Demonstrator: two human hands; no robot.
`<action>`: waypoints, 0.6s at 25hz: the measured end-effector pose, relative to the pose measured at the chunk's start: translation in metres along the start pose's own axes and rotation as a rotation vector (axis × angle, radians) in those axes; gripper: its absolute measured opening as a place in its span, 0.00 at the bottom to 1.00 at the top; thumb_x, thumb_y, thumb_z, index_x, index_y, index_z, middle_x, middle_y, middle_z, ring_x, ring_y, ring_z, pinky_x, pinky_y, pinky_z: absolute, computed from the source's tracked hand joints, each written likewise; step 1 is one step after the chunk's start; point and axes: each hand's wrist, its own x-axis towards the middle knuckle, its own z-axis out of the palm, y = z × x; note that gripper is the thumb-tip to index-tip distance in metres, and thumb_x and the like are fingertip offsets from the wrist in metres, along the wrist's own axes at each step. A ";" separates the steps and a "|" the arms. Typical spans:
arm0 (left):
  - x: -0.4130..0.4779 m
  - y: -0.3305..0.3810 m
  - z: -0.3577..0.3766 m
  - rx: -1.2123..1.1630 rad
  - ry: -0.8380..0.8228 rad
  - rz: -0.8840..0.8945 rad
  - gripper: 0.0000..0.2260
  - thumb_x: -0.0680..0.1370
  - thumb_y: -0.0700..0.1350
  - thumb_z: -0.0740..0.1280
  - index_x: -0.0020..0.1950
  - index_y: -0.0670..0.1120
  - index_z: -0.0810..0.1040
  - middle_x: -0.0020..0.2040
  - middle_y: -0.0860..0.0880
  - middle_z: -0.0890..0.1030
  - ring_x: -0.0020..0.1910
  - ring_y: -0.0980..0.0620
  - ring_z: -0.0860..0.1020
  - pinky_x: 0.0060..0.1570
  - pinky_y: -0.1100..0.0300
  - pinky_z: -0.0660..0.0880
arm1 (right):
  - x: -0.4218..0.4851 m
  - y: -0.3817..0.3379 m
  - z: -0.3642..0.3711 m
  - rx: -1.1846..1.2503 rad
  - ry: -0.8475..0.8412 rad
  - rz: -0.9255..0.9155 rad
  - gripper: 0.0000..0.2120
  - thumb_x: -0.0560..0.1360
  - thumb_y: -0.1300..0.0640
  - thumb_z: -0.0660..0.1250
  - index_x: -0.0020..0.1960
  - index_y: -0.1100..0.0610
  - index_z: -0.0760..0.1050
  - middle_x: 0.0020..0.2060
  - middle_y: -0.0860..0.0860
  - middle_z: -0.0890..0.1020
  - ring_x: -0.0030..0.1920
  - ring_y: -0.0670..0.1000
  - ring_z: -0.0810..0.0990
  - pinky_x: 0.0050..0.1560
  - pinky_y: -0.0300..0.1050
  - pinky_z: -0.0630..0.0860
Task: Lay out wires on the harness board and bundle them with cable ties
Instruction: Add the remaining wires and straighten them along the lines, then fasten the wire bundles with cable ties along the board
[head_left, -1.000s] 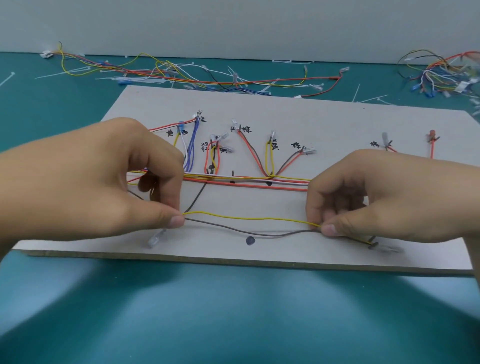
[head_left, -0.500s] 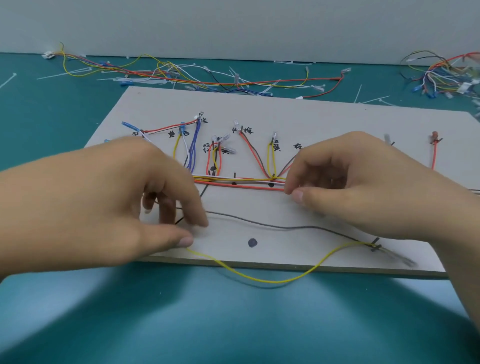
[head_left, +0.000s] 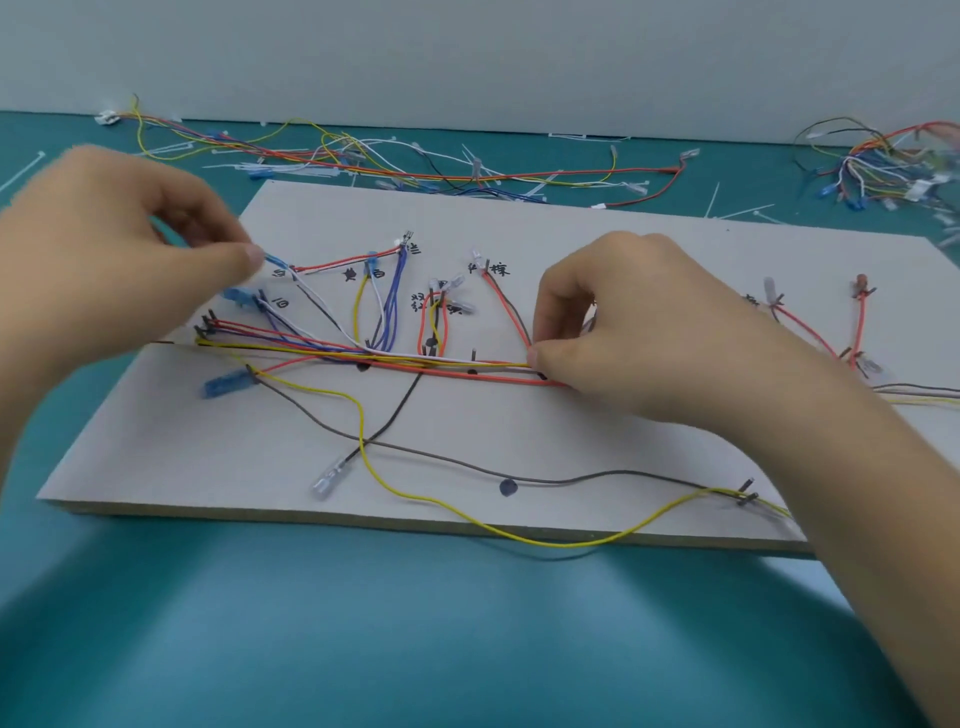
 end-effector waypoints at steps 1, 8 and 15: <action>0.007 -0.021 -0.003 0.002 0.060 -0.068 0.16 0.67 0.68 0.70 0.50 0.63 0.83 0.34 0.61 0.81 0.23 0.58 0.75 0.43 0.49 0.81 | 0.000 0.001 0.001 0.016 0.002 0.010 0.05 0.72 0.55 0.72 0.37 0.50 0.81 0.36 0.44 0.83 0.34 0.40 0.78 0.34 0.36 0.73; 0.012 -0.017 0.017 0.122 0.123 -0.246 0.08 0.63 0.67 0.66 0.40 0.72 0.80 0.24 0.61 0.79 0.29 0.49 0.80 0.34 0.57 0.79 | -0.002 0.011 0.005 0.143 -0.034 0.020 0.09 0.73 0.55 0.73 0.35 0.50 0.78 0.30 0.33 0.79 0.32 0.37 0.76 0.29 0.29 0.68; 0.008 -0.008 0.006 0.185 -0.030 -0.239 0.05 0.66 0.63 0.76 0.36 0.64 0.84 0.24 0.51 0.81 0.30 0.39 0.83 0.37 0.37 0.84 | -0.009 0.017 -0.004 0.121 -0.074 0.043 0.07 0.72 0.56 0.74 0.35 0.50 0.81 0.27 0.43 0.82 0.28 0.42 0.77 0.26 0.33 0.71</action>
